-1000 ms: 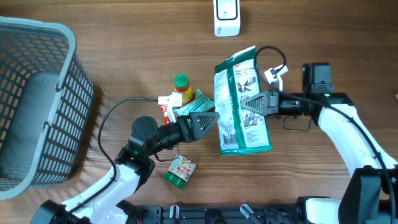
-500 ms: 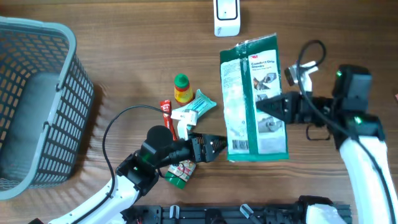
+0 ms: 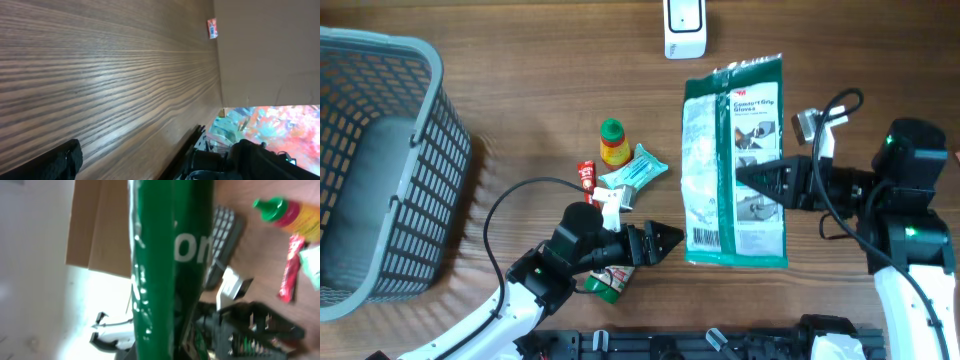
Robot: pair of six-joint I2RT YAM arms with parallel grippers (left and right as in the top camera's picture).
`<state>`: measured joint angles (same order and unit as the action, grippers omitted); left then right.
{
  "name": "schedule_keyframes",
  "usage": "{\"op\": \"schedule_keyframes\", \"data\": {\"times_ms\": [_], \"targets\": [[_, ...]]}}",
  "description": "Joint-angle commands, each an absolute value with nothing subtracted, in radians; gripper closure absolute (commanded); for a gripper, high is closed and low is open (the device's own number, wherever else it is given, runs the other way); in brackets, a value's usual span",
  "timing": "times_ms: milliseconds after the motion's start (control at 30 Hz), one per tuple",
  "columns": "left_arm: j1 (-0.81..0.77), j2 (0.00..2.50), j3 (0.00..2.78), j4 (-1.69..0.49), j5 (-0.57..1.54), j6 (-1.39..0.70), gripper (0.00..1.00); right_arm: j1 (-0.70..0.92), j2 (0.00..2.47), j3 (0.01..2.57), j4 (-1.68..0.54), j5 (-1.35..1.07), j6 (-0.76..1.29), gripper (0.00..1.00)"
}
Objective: Scan the item barcode
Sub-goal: 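Carry the 3M pack with the right gripper to the white scanner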
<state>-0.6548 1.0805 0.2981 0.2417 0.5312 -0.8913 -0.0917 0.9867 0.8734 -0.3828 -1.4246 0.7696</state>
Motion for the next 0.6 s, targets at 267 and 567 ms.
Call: {"op": "schedule_keyframes", "data": {"times_ms": [267,567], "targets": [[-0.659,1.075,0.295,0.159,0.522,-0.867,0.00,-0.094,1.037,0.878,0.142,-1.061,0.365,0.95],[-0.659,1.075,0.295,0.159,0.522,-0.867,0.00,0.155,1.322,0.892,0.390,-0.492,0.144,0.95]]}}
